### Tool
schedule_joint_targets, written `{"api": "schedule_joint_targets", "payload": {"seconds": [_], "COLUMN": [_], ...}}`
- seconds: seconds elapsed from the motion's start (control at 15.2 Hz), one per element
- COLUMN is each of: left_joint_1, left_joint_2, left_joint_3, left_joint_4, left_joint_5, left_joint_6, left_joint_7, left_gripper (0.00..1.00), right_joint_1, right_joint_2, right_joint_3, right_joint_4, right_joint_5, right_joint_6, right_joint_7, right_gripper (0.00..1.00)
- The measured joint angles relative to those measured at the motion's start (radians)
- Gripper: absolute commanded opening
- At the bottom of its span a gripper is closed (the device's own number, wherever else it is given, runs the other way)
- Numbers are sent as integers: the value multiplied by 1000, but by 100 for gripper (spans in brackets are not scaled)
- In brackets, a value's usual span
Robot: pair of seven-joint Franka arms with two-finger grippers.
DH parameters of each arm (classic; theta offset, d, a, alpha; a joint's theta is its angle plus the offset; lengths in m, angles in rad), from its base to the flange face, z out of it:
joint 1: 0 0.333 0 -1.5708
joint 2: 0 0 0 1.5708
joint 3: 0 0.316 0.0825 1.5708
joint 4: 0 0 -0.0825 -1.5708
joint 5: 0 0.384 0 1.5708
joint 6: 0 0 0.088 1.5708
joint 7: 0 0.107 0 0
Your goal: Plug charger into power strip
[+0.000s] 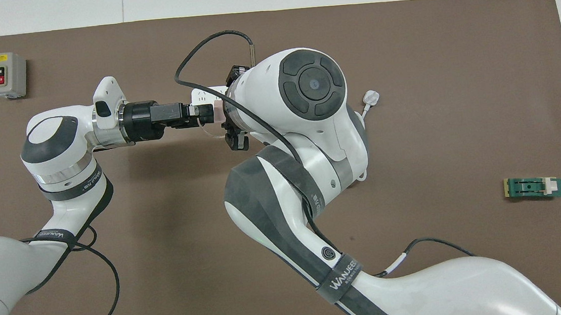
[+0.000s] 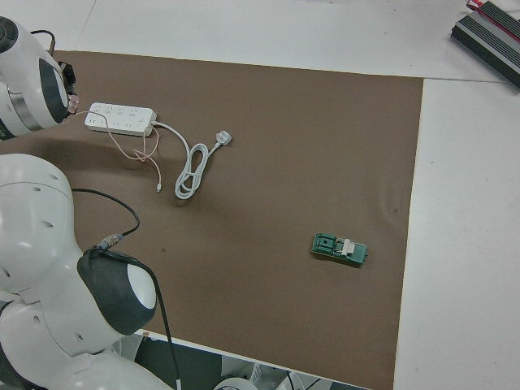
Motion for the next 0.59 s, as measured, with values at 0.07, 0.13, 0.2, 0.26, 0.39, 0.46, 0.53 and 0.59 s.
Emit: {"api": "schedule_joint_targets", "payload": {"seconds": [0.07,0.13,0.2,0.26,0.39,0.46,0.53,0.59], "left_joint_1": [0,0,1,1,1,1,1,0], "left_joint_2": [-2,-5,-6,-8,-9,-10,-10,-10], "left_joint_3": [0,0,0,0,0,0,0,-1], "left_joint_4": [0,0,0,0,0,0,0,0], "left_joint_5": [0,0,0,0,0,0,0,-1], "left_joint_6": [0,0,1,1,1,2,2,2], "left_joint_7": [0,0,0,0,-4,-6,-7,-9], "left_gripper": [73,73,72,73,73,72,72,72], "right_joint_1": [0,0,0,0,0,0,0,0], "right_joint_2": [0,0,0,0,0,0,0,0], "right_joint_3": [0,0,0,0,0,0,0,0], "right_joint_4": [0,0,0,0,0,0,0,0], "right_joint_5": [0,0,0,0,0,0,0,0], "right_joint_6": [0,0,0,0,0,0,0,0], "right_joint_7": [0,0,-2,-3,-5,-8,-11,-14], "right_gripper": [0,0,0,0,0,0,0,0]}}
